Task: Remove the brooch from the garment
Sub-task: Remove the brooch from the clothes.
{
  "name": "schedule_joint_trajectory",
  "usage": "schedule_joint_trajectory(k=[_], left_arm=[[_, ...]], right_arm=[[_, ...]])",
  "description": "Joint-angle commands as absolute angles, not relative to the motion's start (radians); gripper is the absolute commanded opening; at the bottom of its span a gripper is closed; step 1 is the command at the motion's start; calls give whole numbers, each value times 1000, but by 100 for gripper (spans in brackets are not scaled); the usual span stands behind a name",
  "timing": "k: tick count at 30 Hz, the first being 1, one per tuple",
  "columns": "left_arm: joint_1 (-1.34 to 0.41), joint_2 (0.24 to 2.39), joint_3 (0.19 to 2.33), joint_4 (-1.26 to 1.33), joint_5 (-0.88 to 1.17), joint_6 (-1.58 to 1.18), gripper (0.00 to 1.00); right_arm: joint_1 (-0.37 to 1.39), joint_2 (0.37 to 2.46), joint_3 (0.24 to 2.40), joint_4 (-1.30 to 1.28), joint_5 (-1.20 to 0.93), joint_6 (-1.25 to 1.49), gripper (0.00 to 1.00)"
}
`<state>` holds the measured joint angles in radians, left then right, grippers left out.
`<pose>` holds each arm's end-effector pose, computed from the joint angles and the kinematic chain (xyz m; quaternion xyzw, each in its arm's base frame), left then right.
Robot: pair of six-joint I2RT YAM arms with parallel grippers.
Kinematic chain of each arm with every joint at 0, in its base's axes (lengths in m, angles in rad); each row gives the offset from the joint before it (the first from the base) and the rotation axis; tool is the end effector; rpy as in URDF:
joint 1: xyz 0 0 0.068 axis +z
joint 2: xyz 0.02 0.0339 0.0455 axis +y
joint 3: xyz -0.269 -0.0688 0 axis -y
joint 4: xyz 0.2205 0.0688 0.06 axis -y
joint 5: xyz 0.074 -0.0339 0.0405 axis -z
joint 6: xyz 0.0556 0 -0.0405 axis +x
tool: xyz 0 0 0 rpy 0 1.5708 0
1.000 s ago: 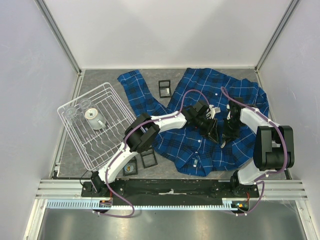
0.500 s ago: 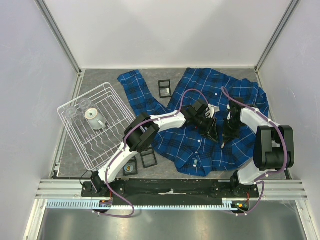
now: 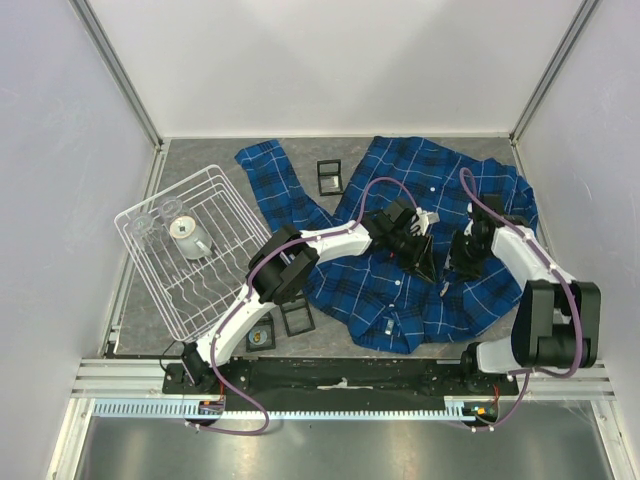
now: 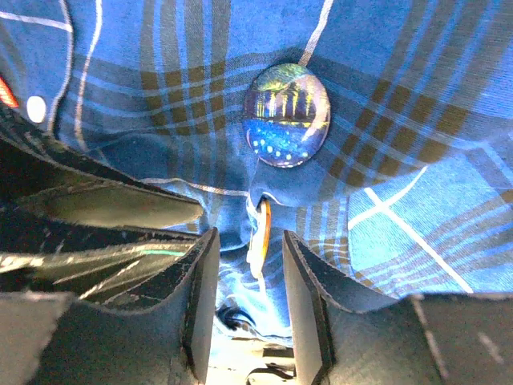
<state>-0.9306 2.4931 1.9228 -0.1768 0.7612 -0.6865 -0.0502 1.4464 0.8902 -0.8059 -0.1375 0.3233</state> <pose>0.2896 -0.4529 0.1298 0.2512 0.8264 -0.5039 0.0104 0.2324 -0.0040 0.1887 0.1772 0.9763 0.0818 0.0936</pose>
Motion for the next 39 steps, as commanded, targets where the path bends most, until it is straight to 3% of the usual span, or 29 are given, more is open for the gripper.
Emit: schedule_joint_trajectory(k=[1, 11, 17, 21, 24, 39], left_arm=[[-930, 2465, 1939, -144, 773, -669, 34], [-957, 2494, 1993, -178, 709, -658, 30], [-969, 2517, 2031, -222, 660, -641, 24], [-977, 2523, 2034, -244, 631, -623, 24], [-983, 2523, 2039, -258, 621, -609, 24], [-1022, 2540, 2054, -290, 569, -574, 22]], right_arm=[[-77, 1371, 871, -808, -167, 344, 45], [-80, 1404, 845, -799, -193, 331, 36], [-80, 1411, 838, -808, -183, 336, 15], [-78, 1422, 834, -816, -178, 342, 10], [-78, 1425, 833, -824, -155, 350, 0], [-124, 1437, 828, -822, -166, 357, 0]])
